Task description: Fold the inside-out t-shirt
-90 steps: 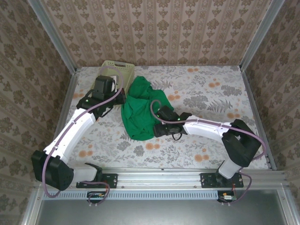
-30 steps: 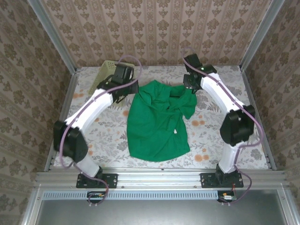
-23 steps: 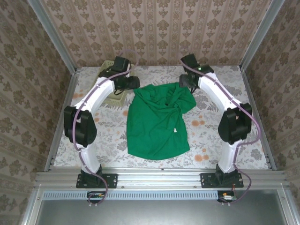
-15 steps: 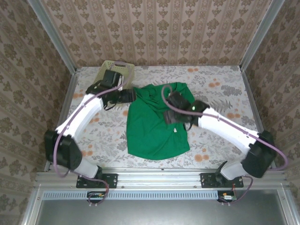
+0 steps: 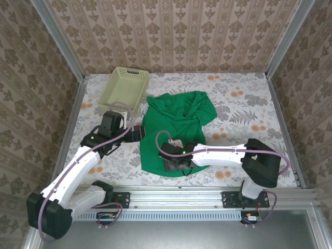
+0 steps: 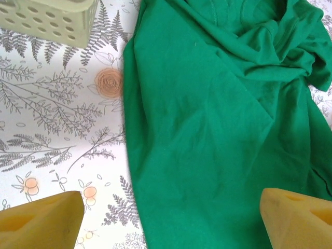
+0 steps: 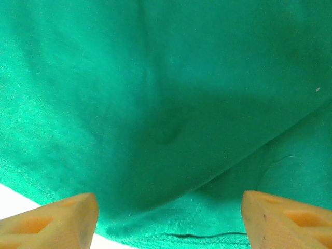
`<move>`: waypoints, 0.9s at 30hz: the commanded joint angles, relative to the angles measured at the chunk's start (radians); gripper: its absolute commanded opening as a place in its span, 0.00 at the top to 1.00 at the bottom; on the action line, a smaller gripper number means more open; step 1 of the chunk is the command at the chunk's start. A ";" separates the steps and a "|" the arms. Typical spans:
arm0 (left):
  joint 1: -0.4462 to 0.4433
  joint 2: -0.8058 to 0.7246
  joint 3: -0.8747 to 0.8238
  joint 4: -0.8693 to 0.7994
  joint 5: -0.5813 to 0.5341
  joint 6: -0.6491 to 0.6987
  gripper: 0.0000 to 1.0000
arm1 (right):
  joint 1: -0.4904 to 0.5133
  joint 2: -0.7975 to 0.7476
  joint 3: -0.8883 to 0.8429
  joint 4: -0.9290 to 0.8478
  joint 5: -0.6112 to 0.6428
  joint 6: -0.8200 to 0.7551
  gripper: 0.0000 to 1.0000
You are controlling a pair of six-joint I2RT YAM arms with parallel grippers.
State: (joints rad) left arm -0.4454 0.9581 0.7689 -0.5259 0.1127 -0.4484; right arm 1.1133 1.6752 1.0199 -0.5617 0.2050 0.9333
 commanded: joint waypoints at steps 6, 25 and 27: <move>-0.033 -0.062 -0.057 0.025 -0.006 -0.017 0.10 | 0.006 0.110 0.033 0.018 -0.028 0.118 0.51; -0.514 -0.123 -0.204 0.321 -0.193 0.092 0.04 | -0.107 -0.335 0.152 -0.212 0.075 -0.004 1.00; -0.594 -0.111 -0.219 0.384 -0.262 0.129 0.04 | -0.136 -0.346 0.173 -0.217 0.051 -0.017 1.00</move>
State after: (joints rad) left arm -0.9661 0.8513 0.5743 -0.2844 -0.0486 -0.3965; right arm 1.0061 1.3449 1.1595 -0.7280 0.2993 0.9581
